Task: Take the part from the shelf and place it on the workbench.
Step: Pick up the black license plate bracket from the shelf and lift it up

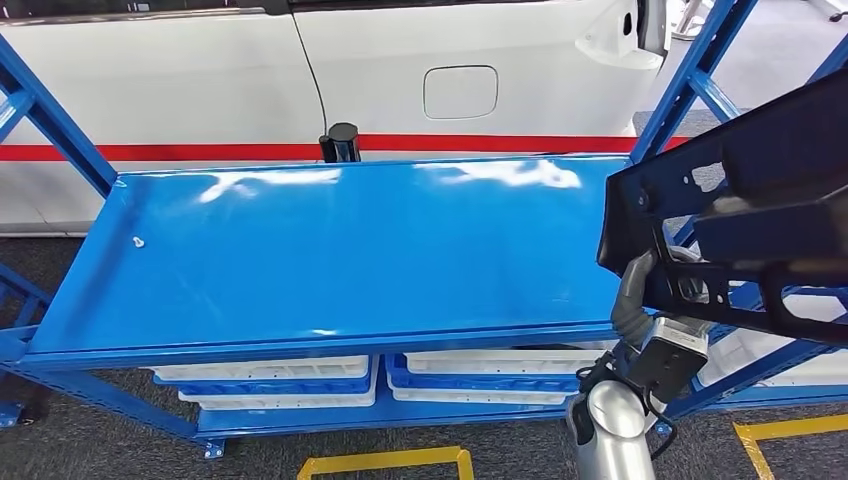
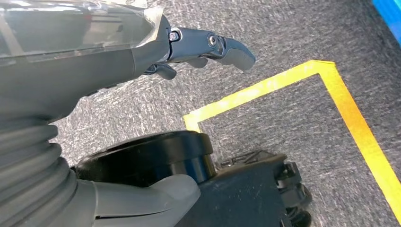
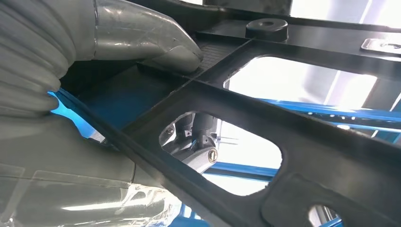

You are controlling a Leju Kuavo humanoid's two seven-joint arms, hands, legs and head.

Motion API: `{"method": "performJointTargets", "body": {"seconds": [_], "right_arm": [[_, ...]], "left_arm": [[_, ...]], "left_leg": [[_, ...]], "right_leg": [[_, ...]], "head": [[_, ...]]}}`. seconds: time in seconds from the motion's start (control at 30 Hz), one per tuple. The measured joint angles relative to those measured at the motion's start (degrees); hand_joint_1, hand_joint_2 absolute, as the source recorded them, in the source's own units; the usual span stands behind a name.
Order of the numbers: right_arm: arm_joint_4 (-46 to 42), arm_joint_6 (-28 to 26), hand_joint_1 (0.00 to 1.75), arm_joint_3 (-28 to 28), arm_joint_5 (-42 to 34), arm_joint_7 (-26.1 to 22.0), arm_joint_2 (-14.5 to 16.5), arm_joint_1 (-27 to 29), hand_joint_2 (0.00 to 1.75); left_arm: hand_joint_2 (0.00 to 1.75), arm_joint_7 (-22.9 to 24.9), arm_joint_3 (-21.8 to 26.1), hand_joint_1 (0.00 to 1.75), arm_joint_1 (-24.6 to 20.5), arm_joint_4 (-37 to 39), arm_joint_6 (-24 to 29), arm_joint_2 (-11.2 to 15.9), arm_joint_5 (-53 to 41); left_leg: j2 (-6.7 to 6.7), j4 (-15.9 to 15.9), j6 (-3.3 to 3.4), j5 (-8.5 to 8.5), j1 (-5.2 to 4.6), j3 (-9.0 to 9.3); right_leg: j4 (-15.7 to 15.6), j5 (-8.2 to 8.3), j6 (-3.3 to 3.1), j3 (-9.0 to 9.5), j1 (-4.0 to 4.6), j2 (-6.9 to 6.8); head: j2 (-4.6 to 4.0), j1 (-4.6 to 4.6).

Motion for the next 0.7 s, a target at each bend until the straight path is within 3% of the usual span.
{"method": "performJointTargets", "body": {"seconds": [0.03, 0.07, 0.13, 0.17, 0.23, 0.3, 0.37, 0.43, 0.5, 0.53, 0.57, 0.6, 0.7], "right_arm": [[0.13, 0.00, 1.75, 0.09, -0.08, 0.03, -0.09, 0.01, 1.75], [0.25, 0.00, 1.75, 0.17, -0.16, 0.10, -0.16, 0.01, 1.75], [0.37, 0.00, 1.75, 0.39, -0.32, 0.26, -0.30, -0.11, 1.75], [0.42, 0.00, 1.75, 0.54, -0.39, 0.33, -0.37, -0.23, 1.75], [0.49, 0.00, 1.75, 0.85, -0.48, 0.38, -0.47, -0.37, 1.75], [0.56, 0.00, 1.75, 1.05, -0.54, 0.53, -0.60, -0.40, 1.75], [0.59, 0.00, 1.75, 1.21, -0.61, 0.66, -0.69, -0.53, 1.75], [0.59, 0.00, 1.75, 1.43, -0.71, 0.71, -0.74, -0.66, 1.75], [0.63, 0.00, 1.75, 1.62, -0.87, 0.80, -0.81, -0.67, 1.75], [0.68, 0.00, 1.75, 1.69, -0.98, 0.84, -0.85, -0.66, 1.75], [0.75, 0.00, 1.75, 1.75, -1.09, 0.86, -0.88, -0.67, 1.75], [0.81, 0.00, 1.75, 1.83, -1.20, 0.86, -0.93, -0.67, 1.75], [0.87, 0.00, 1.75, 2.08, -1.40, 0.86, -1.08, -0.74, 1.75]], "left_arm": [[1.75, -0.09, 0.03, 0.00, 0.02, 0.00, -0.02, -0.01, 0.20], [1.75, -0.17, 0.08, 0.00, 0.04, 0.00, -0.05, -0.01, 0.43], [1.75, -0.27, 0.20, 0.00, 0.05, 0.00, -0.13, -0.02, 0.74], [1.75, -0.31, 0.26, 0.00, 0.05, 0.00, -0.15, -0.01, 0.83], [1.75, -0.39, 0.42, 0.00, 0.04, 0.00, -0.17, 0.04, 0.90], [1.75, -0.49, 0.61, 0.00, 0.04, 0.00, -0.19, 0.07, 1.01], [1.75, -0.64, 0.77, 0.00, 0.05, 0.00, -0.22, 0.10, 1.19], [1.75, -0.81, 0.89, 0.00, -0.01, -0.03, -0.25, 0.13, 1.43], [1.75, -0.94, 1.03, 0.00, -0.13, -0.13, -0.25, 0.17, 1.67], [1.75, -0.95, 1.10, 0.00, -0.18, -0.19, -0.27, 0.21, 1.84], [1.75, -0.94, 1.15, 0.00, -0.19, -0.24, -0.29, 0.24, 2.05], [1.75, -0.89, 1.18, 0.00, -0.16, -0.27, -0.34, 0.25, 2.29], [1.75, -0.62, 1.20, 0.00, 0.21, -0.27, -0.46, 0.29, 2.71]], "left_leg": [[0.06, 0.03, -0.07, 0.31, 0.01, -0.41], [0.10, 0.06, -0.19, 0.58, 0.05, -0.65], [0.09, 0.25, -0.52, 0.94, 0.17, -0.87], [0.07, 0.39, -0.76, 1.06, 0.12, -1.01], [-0.01, 0.73, -1.32, 1.34, -0.08, -1.38], [-0.14, 0.91, -1.95, 1.69, -0.20, -1.68], [-0.33, 1.82, -2.54, 0.82, -0.06, -2.25], [-0.45, 6.41, -3.07, -2.92, 0.08, -4.06], [-0.45, 13.83, -3.41, -7.26, 0.08, -6.54], [-0.44, 16.28, -3.45, -8.22, 0.08, -7.00], [-0.44, 16.72, -3.37, -8.05, 0.08, -6.45], [-0.43, 14.92, -3.19, -6.91, 0.08, -4.84], [-0.50, 3.51, -2.28, -3.13, -0.07, 2.22]], "right_leg": [[2.03, -0.86, 0.28, -0.21, -0.09, 0.00], [1.80, -0.77, 0.76, 0.73, -0.19, -0.01], [-5.39, 1.34, 1.92, 5.87, -0.56, -0.06], [-9.61, 2.21, 2.16, 8.67, -0.62, 0.00], [-14.26, 3.03, 1.84, 11.46, -0.53, 0.21], [-14.40, 3.15, 1.01, 11.19, -0.45, 0.35], [-14.49, 3.52, -0.03, 10.75, -0.81, 0.22], [-14.59, 4.16, -1.24, 10.10, -1.00, 0.07], [-14.54, 4.76, -1.93, 9.20, -0.76, -0.03], [-14.50, 5.06, -2.04, 8.78, -0.64, -0.08], [-14.46, 5.33, -2.03, 8.43, -0.53, -0.10], [-14.44, 5.59, -1.96, 8.15, -0.46, -0.09], [-14.38, 6.31, -1.38, 7.59, -0.26, -0.02]], "head": [[-0.01, -0.01], [-0.01, 0.01], [-0.01, 0.02], [0.00, 0.02], [0.00, -0.03], [0.00, -0.08], [0.00, -0.10], [-0.01, -0.16], [-0.01, -0.19], [0.00, -0.19], [0.00, -0.19], [0.00, -0.19], [0.00, -0.16]]}}
